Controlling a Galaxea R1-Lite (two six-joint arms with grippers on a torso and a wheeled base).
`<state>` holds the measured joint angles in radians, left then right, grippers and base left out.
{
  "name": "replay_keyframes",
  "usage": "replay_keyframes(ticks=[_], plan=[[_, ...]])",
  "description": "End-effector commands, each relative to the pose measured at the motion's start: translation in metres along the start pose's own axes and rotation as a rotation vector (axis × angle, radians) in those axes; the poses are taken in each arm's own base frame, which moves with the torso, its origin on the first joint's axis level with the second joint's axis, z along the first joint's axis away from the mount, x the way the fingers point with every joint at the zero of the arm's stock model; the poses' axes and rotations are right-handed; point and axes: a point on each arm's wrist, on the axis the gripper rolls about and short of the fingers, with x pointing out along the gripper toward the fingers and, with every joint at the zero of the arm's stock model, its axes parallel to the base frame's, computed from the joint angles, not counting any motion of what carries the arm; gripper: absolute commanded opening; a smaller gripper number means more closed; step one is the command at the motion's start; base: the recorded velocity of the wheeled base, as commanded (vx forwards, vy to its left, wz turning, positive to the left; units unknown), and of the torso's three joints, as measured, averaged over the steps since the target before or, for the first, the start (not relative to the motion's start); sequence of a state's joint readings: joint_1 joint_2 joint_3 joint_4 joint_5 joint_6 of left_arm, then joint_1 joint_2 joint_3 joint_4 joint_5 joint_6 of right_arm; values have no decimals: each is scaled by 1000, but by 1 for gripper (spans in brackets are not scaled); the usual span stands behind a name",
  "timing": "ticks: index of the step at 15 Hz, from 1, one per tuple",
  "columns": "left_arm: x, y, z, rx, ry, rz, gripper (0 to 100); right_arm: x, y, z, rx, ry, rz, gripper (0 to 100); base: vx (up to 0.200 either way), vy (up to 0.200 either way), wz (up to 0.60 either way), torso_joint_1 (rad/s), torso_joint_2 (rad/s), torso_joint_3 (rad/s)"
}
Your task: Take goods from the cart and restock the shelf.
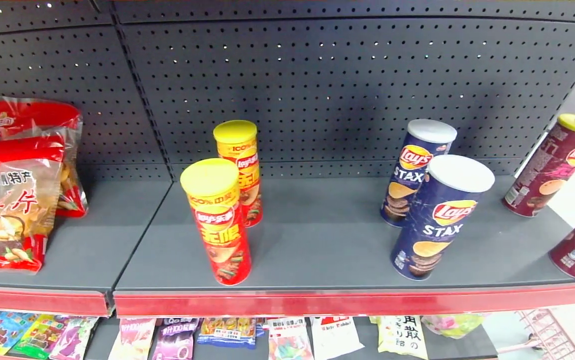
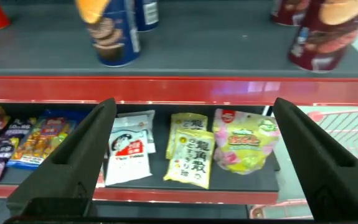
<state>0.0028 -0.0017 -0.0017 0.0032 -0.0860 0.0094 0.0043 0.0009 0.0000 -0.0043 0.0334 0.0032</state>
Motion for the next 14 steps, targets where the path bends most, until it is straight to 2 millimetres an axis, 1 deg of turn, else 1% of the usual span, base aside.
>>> replay_keyframes(ticks=[1, 11, 14], plan=[[0, 0, 0, 0, 2, 0, 100, 0, 0, 0, 0, 0, 1, 100, 0, -200, 0, 2, 2, 2], [0, 0, 0, 0, 2, 0, 100, 0, 0, 0, 0, 0, -1, 100, 0, -200, 0, -1, 2, 0], [0, 0, 0, -2, 2, 0, 100, 0, 0, 0, 0, 0, -1, 100, 0, 0, 0, 0, 0, 0]])
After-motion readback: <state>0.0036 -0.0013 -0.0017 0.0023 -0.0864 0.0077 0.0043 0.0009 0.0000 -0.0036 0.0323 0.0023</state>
